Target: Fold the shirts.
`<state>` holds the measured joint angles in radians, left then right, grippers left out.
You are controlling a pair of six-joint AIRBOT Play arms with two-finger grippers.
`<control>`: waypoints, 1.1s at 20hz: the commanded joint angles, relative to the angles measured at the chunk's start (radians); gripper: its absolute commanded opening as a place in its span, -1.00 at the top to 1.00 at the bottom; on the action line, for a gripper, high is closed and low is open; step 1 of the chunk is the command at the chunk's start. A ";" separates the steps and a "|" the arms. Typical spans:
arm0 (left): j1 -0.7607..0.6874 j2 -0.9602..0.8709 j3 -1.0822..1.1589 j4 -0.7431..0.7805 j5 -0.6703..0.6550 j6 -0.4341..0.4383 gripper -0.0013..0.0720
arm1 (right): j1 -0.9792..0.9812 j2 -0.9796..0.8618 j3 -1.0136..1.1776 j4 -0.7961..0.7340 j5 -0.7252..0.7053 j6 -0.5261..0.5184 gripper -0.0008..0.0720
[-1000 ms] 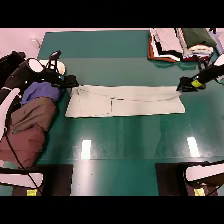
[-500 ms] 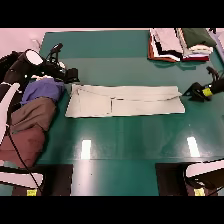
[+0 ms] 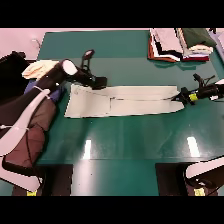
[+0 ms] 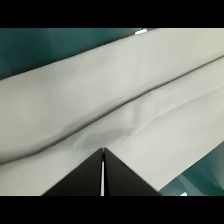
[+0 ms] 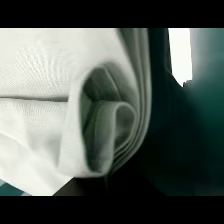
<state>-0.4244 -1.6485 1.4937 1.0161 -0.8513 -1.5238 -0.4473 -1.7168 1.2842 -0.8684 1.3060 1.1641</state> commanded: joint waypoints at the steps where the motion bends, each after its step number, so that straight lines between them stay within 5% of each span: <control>1: -0.090 -0.102 0.071 -0.011 0.058 -0.017 0.90 | 0.052 0.063 0.097 0.040 0.072 -0.011 0.93; 8: -0.165 -0.332 0.251 -0.092 0.040 -0.021 0.90 | 0.235 0.307 0.285 0.040 0.102 0.104 0.93; 15: -0.159 -0.351 0.260 -0.079 0.031 -0.032 0.90 | 0.450 0.349 0.408 0.108 0.068 0.166 0.93; 22: 0.053 -0.210 0.404 0.057 -0.181 -0.031 0.90 | 0.630 0.348 0.419 0.144 -0.061 0.182 0.93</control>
<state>-0.4610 -1.9305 1.8481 0.9909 -0.9447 -1.5551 0.1066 -1.3697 1.6974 -0.7391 1.3155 1.3376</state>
